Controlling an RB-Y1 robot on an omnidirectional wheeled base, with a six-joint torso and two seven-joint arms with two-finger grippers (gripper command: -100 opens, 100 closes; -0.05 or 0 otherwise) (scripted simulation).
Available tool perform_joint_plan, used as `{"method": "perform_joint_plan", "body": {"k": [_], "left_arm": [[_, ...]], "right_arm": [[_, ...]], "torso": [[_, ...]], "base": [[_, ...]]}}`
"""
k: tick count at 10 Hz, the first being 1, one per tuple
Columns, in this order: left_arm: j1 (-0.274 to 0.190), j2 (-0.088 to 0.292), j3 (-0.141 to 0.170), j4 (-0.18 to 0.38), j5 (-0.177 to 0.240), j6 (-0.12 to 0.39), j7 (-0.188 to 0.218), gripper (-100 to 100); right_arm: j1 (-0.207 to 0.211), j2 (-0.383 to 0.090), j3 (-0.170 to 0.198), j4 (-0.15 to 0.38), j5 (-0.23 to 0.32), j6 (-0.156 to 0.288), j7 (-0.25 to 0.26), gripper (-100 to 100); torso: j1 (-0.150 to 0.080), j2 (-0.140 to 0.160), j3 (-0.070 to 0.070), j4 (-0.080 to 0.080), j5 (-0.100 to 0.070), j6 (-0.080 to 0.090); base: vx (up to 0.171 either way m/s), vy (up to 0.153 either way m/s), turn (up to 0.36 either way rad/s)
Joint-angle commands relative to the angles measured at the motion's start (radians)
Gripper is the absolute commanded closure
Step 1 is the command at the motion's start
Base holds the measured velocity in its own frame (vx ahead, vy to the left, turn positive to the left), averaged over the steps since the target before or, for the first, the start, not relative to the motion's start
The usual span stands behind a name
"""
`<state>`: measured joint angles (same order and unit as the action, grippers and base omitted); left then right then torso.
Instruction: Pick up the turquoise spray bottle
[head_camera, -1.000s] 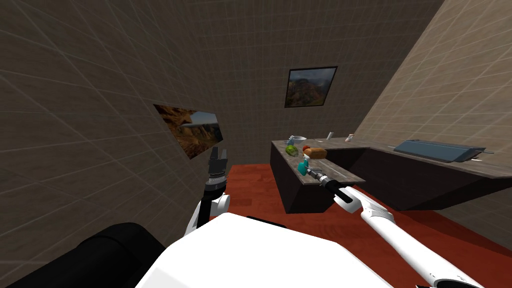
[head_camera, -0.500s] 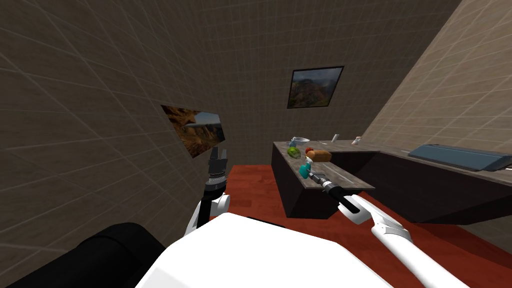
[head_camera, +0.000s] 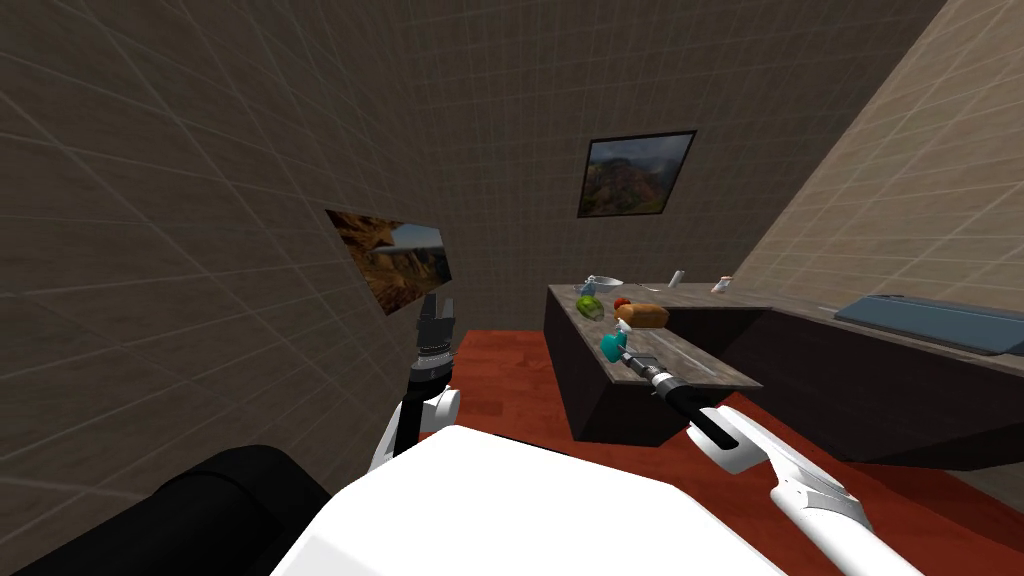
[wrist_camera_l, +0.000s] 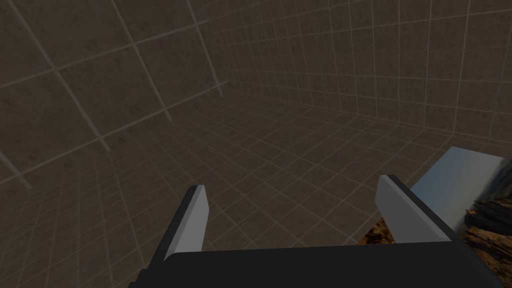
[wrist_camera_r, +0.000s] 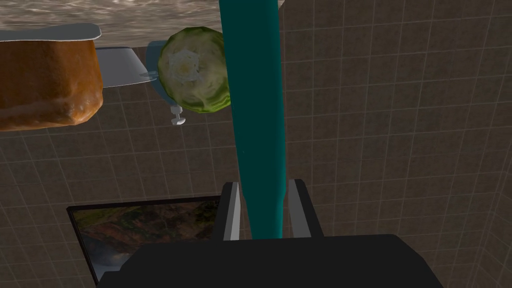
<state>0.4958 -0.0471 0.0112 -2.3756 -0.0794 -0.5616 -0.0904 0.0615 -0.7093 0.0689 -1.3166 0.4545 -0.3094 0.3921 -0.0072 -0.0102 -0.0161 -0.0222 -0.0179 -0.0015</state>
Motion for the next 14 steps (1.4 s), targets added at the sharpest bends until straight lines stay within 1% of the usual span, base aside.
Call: {"method": "perform_joint_plan", "body": {"k": [1, 2, 3, 4, 6, 7, 8, 9, 10, 11, 12, 14], "left_arm": [[0.0, 0.0, 0.0, 0.0, 0.0, 0.0, 0.0, 0], [0.0, 0.0, 0.0, 0.0, 0.0, 0.0, 0.0, 0], [0.0, 0.0, 0.0, 0.0, 0.0, 0.0, 0.0, 0], [0.0, 0.0, 0.0, 0.0, 0.0, 0.0, 0.0, 0], [0.0, 0.0, 0.0, 0.0, 0.0, 0.0, 0.0, 0], [0.0, 0.0, 0.0, 0.0, 0.0, 0.0, 0.0, 0], [0.0, 0.0, 0.0, 0.0, 0.0, 0.0, 0.0, 0], [0.0, 0.0, 0.0, 0.0, 0.0, 0.0, 0.0, 0], [0.0, 0.0, 0.0, 0.0, 0.0, 0.0, 0.0, 0], [0.0, 0.0, 0.0, 0.0, 0.0, 0.0, 0.0, 0], [0.0, 0.0, 0.0, 0.0, 0.0, 0.0, 0.0, 0], [0.0, 0.0, 0.0, 0.0, 0.0, 0.0, 0.0, 0]], "right_arm": [[0.05, 0.017, -0.038, -0.05, 0.015, 0.027, 0.001, 100], [0.083, 0.017, -0.038, -0.087, 0.015, 0.027, 0.001, 100], [0.104, 0.017, -0.038, -0.102, 0.015, 0.027, 0.001, 100], [0.134, 0.028, -0.077, -0.136, 0.029, 0.057, -0.002, 100], [0.191, 0.028, -0.077, -0.189, 0.029, 0.057, -0.002, 100], [0.196, 0.028, -0.077, -0.201, 0.029, 0.057, -0.002, 100], [0.238, 0.039, -0.117, -0.236, 0.042, 0.086, -0.005, 100], [0.26, 0.039, -0.117, -0.252, 0.042, 0.086, -0.005, 100], [0.289, 0.039, -0.117, -0.286, 0.042, 0.086, -0.005, 100], [0.289, 0.039, -0.117, -0.3, 0.042, 0.086, -0.005, 100], [0.336, 0.05, -0.156, -0.339, 0.056, 0.115, -0.007, 100], [0.381, 0.05, -0.156, -0.399, 0.056, 0.115, -0.007, 100]], "torso": [[0.0, 0.0, 0.0, 0.0, 0.0, 0.0], [-0.001, -0.001, -0.001, 0.0, 0.0, -0.001], [-0.001, -0.002, -0.001, 0.0, 0.0, 0.0], [-0.002, -0.001, -0.001, -0.001, -0.001, 0.0], [-0.003, -0.002, -0.001, 0.0, -0.001, 0.0], [-0.002, -0.001, -0.001, 0.0, -0.001, 0.001], [0.0, 0.0, 0.0, 0.0, 0.0, 0.0], [-0.002, -0.001, 0.0, 0.0, 0.0, -0.001], [-0.002, -0.002, -0.001, 0.0, 0.0, 0.0], [-0.001, -0.001, 0.0, 0.0, 0.0, 0.0], [0.0, 0.0, 0.0, 0.0, 0.0, -0.001], [-0.001, -0.002, -0.001, 0.0, 0.0, -0.001]], "base": [[0.035, -0.018, 0.129], [0.04, -0.033, 0.08], [0.018, -0.022, -0.004], [0.029, -0.034, 0.117], [0.038, -0.034, 0.038], [0.002, -0.004, -0.022], [0.026, -0.024, 0.128], [0.044, -0.039, 0.095], [0.025, -0.022, -0.004], [0.003, -0.004, -0.025], [0.033, -0.018, 0.128], [0.032, -0.031, 0.04]]}}
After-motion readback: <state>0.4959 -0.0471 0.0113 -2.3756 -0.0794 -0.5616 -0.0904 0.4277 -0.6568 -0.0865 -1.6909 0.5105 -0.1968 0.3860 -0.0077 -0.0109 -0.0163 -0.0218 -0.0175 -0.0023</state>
